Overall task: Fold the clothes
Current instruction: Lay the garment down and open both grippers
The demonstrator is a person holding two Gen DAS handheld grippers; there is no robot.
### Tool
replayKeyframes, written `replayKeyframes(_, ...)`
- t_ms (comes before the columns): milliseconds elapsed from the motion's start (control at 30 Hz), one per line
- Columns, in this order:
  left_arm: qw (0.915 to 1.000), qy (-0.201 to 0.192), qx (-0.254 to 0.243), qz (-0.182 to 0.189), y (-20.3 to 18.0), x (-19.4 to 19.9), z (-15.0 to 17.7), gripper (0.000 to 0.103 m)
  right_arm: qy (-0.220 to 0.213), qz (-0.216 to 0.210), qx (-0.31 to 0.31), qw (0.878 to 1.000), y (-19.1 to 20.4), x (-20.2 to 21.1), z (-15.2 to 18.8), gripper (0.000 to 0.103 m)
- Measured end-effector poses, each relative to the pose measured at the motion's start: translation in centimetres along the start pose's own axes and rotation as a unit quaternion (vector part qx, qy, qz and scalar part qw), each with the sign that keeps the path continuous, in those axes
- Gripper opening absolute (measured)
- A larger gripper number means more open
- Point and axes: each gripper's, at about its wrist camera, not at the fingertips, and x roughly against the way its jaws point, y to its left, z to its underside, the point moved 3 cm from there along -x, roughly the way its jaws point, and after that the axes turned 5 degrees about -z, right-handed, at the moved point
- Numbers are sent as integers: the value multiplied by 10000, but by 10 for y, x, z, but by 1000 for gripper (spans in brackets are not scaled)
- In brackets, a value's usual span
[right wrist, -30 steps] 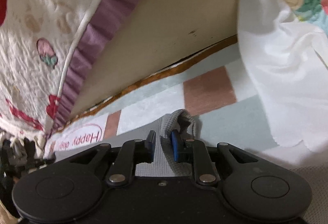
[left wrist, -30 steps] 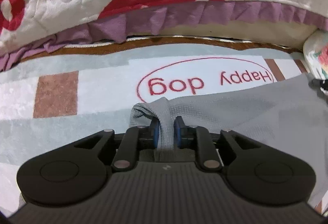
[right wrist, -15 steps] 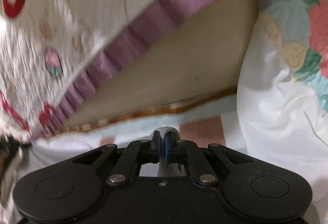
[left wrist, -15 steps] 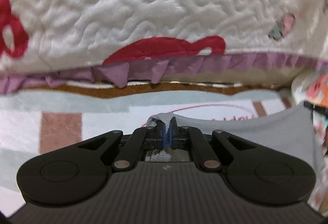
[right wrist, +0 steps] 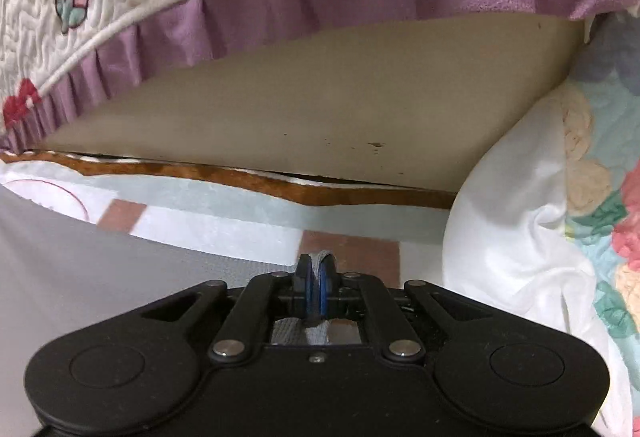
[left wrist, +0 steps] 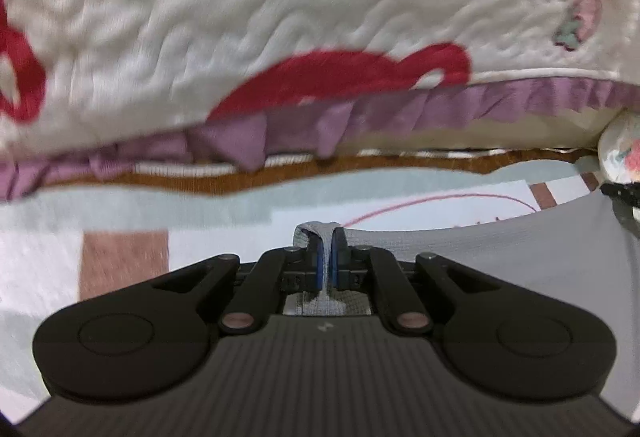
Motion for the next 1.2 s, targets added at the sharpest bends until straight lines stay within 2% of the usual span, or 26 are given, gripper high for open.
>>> replayKeyframes(100, 9995, -143, -188, -185, -3, 7, 0, 8, -77, 533, 150, 9984, 5, 0, 2, 13)
replayKeyframes(167, 9992, -213, -217, -248, 0, 13, 1, 8, -153, 747, 238, 9968, 10, 5, 2, 13)
replayKeyframes(233, 9985, -329, -21, -431, 7, 23, 2, 29, -357, 765, -41, 9964, 6, 19, 2, 21)
replayKeyframes(267, 9970, -446, 131, -616, 14, 30, 3, 48, -494, 683, -277, 9961, 2, 27, 4, 22)
replayKeyframes(333, 9964, -559, 429, -466, 29, 43, 5, 49, -660, 575, -659, 9940, -6, 42, 11, 28)
replayKeyframes(400, 9977, -270, 620, -78, 38, 45, 11, 50, -757, 414, -1035, 9909, -16, 55, 23, 29)
replayKeyframes(467, 9980, 220, 536, 254, 38, 43, 24, 51, -698, 226, -1333, 9884, -22, 62, 36, 29)
replayKeyframes(600, 9982, 540, 214, 165, 29, 42, 55, 61, -812, 131, -1600, 9837, -17, 87, 62, 30)
replayKeyframes(667, 9979, 597, 226, 113, 27, 38, 68, 60, -991, 283, -1728, 9795, -11, 107, 81, 34)
replayKeyframes(733, 9982, 578, -23, -161, 23, 34, 78, 15, -1145, 350, -1852, 9754, -6, 124, 102, 41)
replayKeyframes(767, 9980, 528, -178, -295, 20, 37, 82, 5, -1156, 339, -1937, 9736, -5, 130, 113, 41)
replayKeyframes(900, 9936, 242, -400, -1024, 2, 50, 84, 5, -990, 340, -2221, 9694, -10, 154, 147, 41)
replayKeyframes(1033, 9773, -55, -288, -2099, -4, 59, 89, 11, -1002, 439, -2632, 9585, -20, 179, 170, 41)
replayKeyframes(1067, 9698, -97, -166, -2431, -5, 65, 90, 15, -981, 484, -2773, 9545, -24, 183, 177, 41)
replayKeyframes(1100, 9609, -105, 35, -2768, -6, 74, 91, 29, -937, 554, -2917, 9503, -28, 186, 184, 41)
replayKeyframes(1133, 9556, -194, 319, -2923, -12, 87, 92, 34, -884, 610, -2980, 9485, -31, 188, 190, 41)
replayKeyframes(1167, 9622, -276, 475, -2667, -24, 95, 94, 39, -800, 652, -2968, 9493, -33, 189, 194, 41)
replayKeyframes(1200, 9745, -299, 481, -2173, -40, 99, 96, 48, -738, 700, -2928, 9507, -34, 188, 197, 41)
